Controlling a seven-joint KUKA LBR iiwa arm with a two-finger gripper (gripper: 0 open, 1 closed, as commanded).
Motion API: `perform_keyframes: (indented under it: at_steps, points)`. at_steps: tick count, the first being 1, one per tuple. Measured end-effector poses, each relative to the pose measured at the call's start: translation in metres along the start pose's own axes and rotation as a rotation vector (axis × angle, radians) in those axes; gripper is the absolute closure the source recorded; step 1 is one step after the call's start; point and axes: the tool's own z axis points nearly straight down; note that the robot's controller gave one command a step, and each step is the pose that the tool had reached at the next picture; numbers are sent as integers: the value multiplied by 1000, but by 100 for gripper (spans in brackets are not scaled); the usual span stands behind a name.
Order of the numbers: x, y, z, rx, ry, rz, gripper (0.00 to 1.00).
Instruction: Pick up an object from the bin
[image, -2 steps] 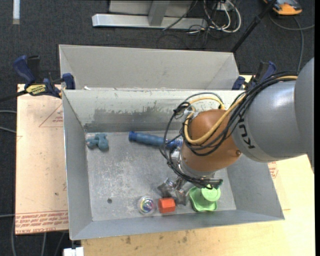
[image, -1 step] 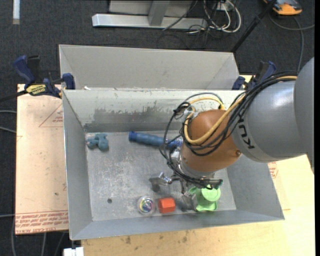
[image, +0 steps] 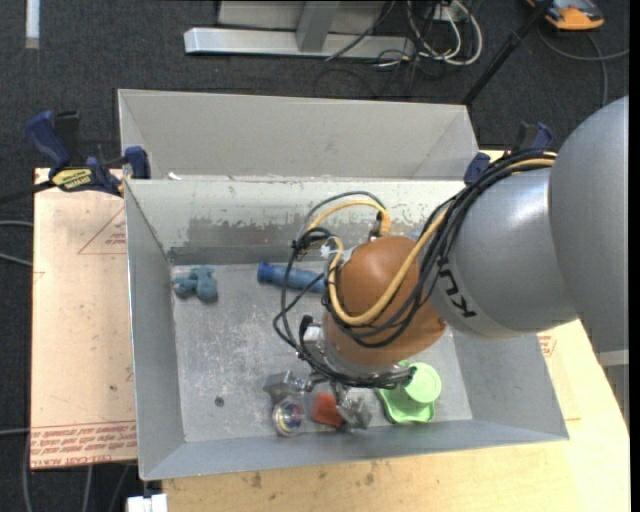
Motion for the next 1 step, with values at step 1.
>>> perform_keyframes:
  at_steps: [1]
  points:
    - [-5, -7, 1, -4, 5, -13, 0]
